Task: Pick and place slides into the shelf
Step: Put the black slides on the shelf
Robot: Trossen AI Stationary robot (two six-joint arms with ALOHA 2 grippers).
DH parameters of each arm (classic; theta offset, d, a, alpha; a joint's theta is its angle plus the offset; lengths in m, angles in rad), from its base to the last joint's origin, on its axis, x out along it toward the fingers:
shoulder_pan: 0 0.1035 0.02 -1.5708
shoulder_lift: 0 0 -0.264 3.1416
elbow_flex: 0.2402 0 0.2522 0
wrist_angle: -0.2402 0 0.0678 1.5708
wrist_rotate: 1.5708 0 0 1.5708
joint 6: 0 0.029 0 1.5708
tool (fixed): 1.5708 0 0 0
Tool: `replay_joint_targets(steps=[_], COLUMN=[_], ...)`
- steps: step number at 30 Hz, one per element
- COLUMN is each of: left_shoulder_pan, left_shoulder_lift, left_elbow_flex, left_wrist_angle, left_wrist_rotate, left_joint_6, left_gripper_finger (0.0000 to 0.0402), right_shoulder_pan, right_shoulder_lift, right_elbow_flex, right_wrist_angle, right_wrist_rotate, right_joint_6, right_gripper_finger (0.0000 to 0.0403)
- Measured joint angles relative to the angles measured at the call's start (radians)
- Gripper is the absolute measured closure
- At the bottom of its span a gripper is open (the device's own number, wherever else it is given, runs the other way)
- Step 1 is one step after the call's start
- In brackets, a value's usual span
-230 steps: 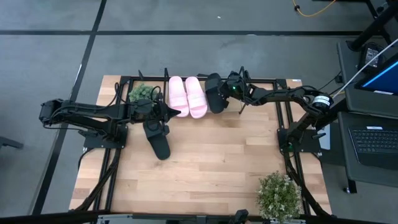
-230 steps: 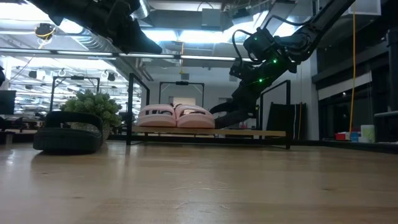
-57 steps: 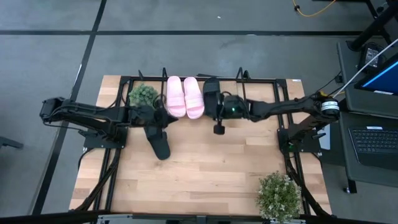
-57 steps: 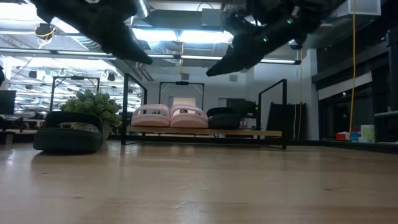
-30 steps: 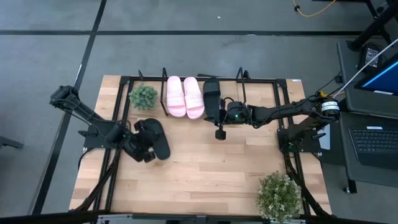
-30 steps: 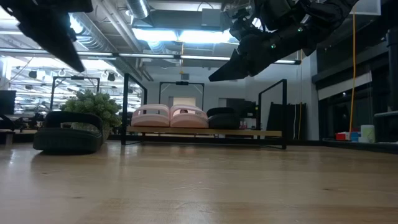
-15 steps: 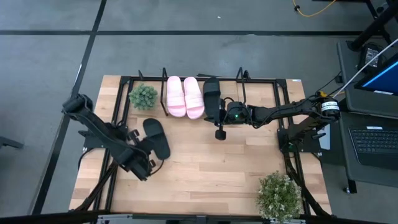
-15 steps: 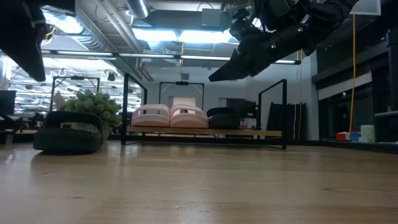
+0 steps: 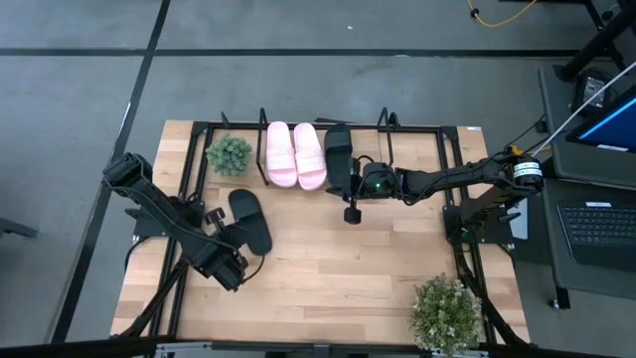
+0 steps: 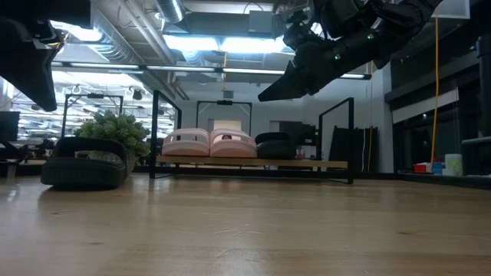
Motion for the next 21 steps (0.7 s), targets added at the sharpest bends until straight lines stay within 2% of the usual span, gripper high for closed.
replay_joint_targets(steps=[6, 15, 21], left_shoulder_pan=[0.000, 0.000, 0.000], left_shoulder_lift=[0.000, 0.000, 0.004], left_elbow_flex=[0.000, 0.000, -0.001], left_wrist_angle=[0.019, 0.019, 0.019], left_wrist_rotate=[-0.008, -0.037, -0.074], left_joint_6=[0.014, 0.024, 0.078], left_gripper_finger=[0.0393, 0.0307, 0.0285], right_shoulder_pan=[0.000, 0.001, 0.001], right_shoulder_lift=[0.000, 0.000, 0.000], right_elbow_flex=[0.000, 0.000, 0.000], right_wrist_angle=[0.000, -0.006, -0.006], right_wrist_rotate=[-0.032, -0.053, -0.053], right_joint_6=[0.001, 0.004, 0.000], right_gripper_finger=[0.0397, 0.0397, 0.0397])
